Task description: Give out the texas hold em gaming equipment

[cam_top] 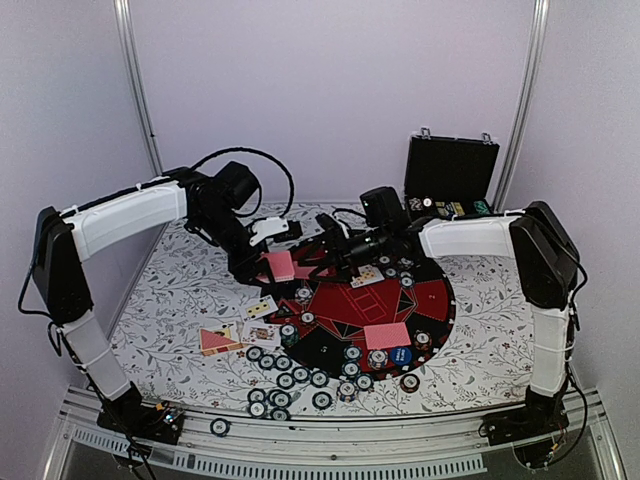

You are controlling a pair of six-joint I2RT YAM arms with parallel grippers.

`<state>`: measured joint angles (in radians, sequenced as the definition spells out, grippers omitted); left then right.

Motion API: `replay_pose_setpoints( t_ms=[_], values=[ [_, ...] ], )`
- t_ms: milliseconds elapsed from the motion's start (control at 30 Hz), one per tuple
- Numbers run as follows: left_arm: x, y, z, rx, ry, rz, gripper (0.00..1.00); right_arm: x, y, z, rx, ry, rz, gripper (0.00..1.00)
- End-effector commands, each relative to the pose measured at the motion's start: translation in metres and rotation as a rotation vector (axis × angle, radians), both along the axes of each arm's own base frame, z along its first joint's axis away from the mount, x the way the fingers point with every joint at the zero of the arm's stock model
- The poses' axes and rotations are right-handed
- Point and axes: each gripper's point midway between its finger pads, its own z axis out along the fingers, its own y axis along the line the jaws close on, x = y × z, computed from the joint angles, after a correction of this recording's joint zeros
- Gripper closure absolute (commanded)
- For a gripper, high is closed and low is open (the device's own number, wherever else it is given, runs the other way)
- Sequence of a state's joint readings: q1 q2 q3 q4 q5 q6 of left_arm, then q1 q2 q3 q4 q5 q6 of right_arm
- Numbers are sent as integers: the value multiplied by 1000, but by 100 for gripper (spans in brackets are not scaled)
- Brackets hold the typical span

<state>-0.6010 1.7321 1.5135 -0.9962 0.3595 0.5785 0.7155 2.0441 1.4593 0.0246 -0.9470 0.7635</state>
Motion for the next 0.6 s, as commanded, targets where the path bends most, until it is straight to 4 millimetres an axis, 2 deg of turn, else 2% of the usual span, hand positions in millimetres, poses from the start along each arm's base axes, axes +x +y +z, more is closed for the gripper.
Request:
replay_pose_setpoints(
  t_ms=[0,300,567],
  values=[
    [7,-6,11,-35,-4,6,86,-7,17,-4,55,53,46,25],
    [6,-8,5,-32,7,2,86,-7,39,-4,121,100,77,25],
    [6,-10,1,-29,17,-3,86,-7,50,-14,140,157,87,25]
  ],
)
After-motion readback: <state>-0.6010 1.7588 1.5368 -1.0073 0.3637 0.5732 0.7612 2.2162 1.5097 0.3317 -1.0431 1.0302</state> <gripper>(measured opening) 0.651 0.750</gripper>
